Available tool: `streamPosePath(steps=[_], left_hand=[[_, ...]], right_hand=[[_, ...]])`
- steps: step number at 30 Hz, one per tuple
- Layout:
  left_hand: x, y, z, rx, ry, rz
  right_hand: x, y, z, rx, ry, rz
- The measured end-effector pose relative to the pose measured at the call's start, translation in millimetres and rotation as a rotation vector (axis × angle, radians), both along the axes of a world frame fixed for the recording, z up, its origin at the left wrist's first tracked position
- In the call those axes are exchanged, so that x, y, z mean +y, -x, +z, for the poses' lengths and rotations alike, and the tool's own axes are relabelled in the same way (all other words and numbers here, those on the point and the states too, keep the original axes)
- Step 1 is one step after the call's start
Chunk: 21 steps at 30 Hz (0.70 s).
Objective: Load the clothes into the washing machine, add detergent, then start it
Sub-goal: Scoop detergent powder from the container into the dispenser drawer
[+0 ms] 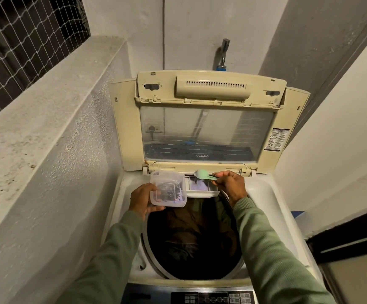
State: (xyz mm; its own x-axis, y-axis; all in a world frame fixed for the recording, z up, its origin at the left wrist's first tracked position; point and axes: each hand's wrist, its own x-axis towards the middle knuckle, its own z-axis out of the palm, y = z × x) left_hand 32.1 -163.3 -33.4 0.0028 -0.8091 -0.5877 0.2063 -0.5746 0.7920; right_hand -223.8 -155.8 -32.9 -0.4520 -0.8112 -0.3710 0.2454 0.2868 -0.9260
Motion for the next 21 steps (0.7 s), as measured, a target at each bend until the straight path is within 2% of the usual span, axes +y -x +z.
streamPosePath(steps=[6, 15, 21], left_hand=[[-1.0, 2.1, -2.8, -0.004, -0.014, -0.010], [-1.3, 7.7, -4.3, -0.022, -0.030, 0.000], [-1.0, 9.0, -3.7, -0.020, -0.031, -0.013]], right_hand=[[2.4, 2.3, 4.8, 0.093, 0.003, 0.067], [4.9, -3.7, -4.2, 0.549, -0.096, 0.229], [5.1, -11.7, -2.9, 0.595, -0.105, 0.227]])
